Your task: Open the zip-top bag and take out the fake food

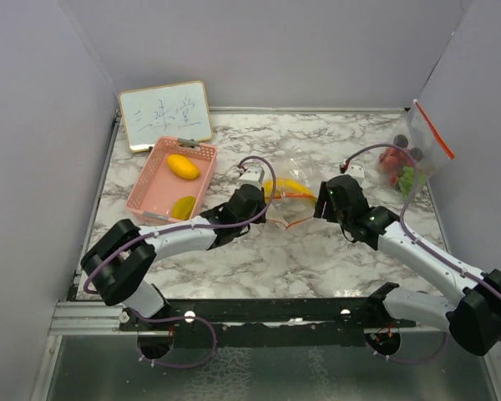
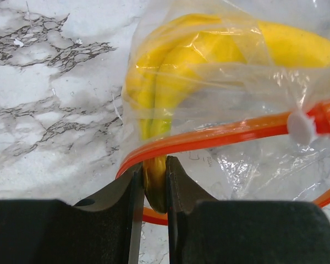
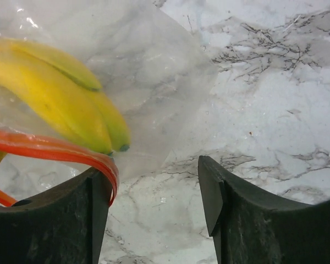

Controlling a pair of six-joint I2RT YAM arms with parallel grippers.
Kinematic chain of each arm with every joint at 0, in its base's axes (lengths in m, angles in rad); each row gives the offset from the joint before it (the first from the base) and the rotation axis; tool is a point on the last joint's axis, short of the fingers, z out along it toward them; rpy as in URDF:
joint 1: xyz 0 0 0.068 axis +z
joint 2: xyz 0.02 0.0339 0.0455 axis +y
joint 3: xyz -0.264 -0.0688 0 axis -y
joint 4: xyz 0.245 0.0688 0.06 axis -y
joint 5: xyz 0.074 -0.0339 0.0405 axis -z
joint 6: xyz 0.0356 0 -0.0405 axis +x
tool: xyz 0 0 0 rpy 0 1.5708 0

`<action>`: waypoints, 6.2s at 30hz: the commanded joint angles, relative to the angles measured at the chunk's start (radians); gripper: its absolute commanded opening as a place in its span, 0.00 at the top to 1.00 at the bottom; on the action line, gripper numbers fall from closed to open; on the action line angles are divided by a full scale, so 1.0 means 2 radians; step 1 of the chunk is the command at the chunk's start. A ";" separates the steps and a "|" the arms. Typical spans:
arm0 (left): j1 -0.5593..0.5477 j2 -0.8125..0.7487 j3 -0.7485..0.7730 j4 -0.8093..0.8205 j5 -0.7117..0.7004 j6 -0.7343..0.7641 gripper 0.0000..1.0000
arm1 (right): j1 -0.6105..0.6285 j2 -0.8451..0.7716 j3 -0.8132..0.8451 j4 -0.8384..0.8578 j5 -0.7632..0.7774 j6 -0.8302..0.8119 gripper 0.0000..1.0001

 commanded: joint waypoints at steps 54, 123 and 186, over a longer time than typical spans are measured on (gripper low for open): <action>0.086 -0.055 -0.083 0.129 0.231 -0.019 1.00 | -0.228 -0.062 -0.076 0.231 -0.397 -0.012 0.99; 0.395 -0.187 -0.080 -0.049 0.021 -0.180 0.26 | -0.248 0.231 0.154 0.260 -0.300 0.015 0.99; 0.102 0.043 0.081 0.034 0.139 -0.081 0.23 | -0.396 0.186 0.217 0.199 -0.077 -0.223 0.94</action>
